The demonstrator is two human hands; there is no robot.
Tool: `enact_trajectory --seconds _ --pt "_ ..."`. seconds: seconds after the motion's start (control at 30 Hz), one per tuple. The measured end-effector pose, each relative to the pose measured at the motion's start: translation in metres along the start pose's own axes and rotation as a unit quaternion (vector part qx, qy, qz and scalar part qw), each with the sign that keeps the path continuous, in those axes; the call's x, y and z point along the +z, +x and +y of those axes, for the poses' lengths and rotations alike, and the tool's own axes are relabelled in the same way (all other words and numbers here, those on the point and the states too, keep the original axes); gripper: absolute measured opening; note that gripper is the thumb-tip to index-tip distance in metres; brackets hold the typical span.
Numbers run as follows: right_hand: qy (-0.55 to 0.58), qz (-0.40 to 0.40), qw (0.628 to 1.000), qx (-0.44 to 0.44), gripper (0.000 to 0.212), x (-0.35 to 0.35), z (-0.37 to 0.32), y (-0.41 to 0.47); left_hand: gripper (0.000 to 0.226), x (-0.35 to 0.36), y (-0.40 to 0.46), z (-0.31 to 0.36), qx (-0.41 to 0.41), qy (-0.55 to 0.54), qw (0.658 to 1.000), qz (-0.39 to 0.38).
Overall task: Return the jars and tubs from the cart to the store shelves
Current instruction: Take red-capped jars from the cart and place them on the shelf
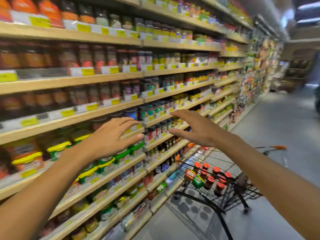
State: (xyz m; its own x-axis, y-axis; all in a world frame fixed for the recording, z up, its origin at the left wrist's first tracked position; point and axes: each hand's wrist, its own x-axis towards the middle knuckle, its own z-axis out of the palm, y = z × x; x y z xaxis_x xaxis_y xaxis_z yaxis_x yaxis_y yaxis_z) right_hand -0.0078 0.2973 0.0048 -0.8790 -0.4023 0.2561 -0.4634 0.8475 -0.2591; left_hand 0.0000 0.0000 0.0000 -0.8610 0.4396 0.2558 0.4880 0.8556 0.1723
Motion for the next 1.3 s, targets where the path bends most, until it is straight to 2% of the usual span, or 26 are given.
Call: enact_trajectory --seconds 0.1,0.23,0.37,0.63,0.93,1.17,1.3 --pt "-0.006 0.015 0.999 0.045 0.077 -0.010 0.043 -0.029 0.080 0.022 0.040 0.042 0.031 -0.004 0.999 -0.042" --pt "-0.009 0.016 0.995 0.099 0.078 -0.019 0.106 -0.068 0.091 0.059 0.091 0.094 0.075 -0.024 0.995 -0.054" --pt "-0.011 0.016 0.991 0.133 0.082 -0.024 0.169 -0.093 0.069 0.095 0.135 0.141 0.106 -0.038 0.991 -0.071" --pt "-0.003 -0.005 0.985 0.174 0.078 -0.011 0.275 -0.121 0.064 0.173 0.208 0.192 0.137 -0.075 0.981 -0.111" --pt "0.035 -0.011 0.979 0.199 0.078 0.031 0.354 -0.088 0.064 0.246 0.288 0.180 0.146 -0.102 0.973 -0.145" --pt "0.033 -0.026 0.974 0.223 0.080 0.068 0.410 -0.017 0.069 0.298 0.377 0.134 0.160 -0.124 0.964 -0.175" --pt "0.030 -0.038 0.968 0.246 0.078 0.085 0.441 0.031 0.064 0.327 0.432 0.107 0.171 -0.147 0.954 -0.197"
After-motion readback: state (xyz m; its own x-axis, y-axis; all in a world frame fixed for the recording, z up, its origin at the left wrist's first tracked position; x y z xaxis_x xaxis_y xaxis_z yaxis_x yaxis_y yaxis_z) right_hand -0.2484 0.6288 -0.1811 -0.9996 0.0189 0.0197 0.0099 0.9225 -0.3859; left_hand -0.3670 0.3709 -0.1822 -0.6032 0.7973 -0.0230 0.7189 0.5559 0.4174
